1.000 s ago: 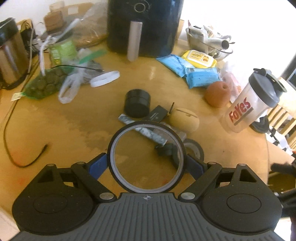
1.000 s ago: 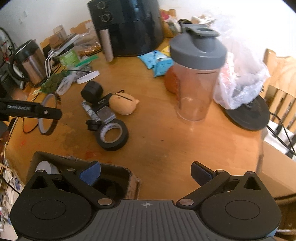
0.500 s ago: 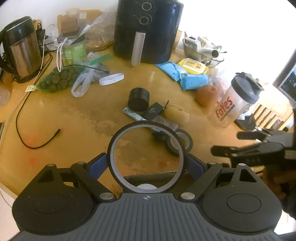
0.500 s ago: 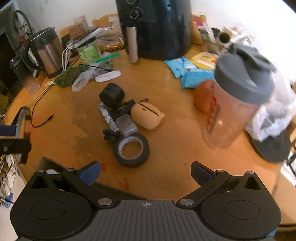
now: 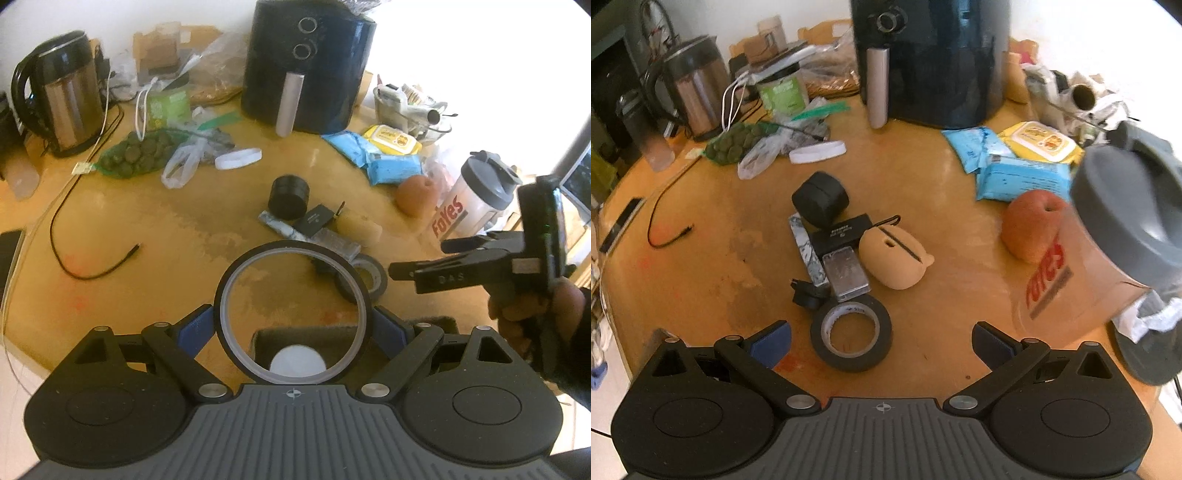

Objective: Organize rigid objects
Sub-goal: 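Lift the ring toward the box with the left tool while the right tool grasps the black tape roll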

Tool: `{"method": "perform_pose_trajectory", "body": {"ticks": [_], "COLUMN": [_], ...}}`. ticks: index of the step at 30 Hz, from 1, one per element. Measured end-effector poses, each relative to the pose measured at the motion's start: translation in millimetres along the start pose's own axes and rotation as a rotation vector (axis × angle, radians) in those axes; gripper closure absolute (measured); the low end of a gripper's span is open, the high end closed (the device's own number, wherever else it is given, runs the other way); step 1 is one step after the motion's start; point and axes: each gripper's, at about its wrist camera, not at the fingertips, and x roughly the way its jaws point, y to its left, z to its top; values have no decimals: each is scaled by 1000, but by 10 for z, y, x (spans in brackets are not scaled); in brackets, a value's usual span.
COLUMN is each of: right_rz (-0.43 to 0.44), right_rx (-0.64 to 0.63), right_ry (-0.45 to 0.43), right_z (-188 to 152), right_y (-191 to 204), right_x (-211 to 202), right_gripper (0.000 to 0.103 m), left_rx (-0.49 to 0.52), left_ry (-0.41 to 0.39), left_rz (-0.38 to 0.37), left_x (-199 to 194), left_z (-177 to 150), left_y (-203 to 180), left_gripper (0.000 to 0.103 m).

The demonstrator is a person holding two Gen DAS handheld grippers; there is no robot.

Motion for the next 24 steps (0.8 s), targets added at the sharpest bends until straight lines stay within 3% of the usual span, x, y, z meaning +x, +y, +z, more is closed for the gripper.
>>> {"method": "perform_pose_trajectory", "body": {"ticks": [19,24], "right_rz": [9,-13], "right_rx": [-145,-181], "right_ry": [136,170], "right_z": [41,57], "right_y": [266,353], "right_x": [684,842], "right_gripper": [1,9], "left_rx": [-118,-144], "left_ry": [17,11], "left_rz": [29,39], "left_x": [-130,-171], "left_z": [-305,-345], "left_y": [256,326], "left_gripper": [12,12]}}
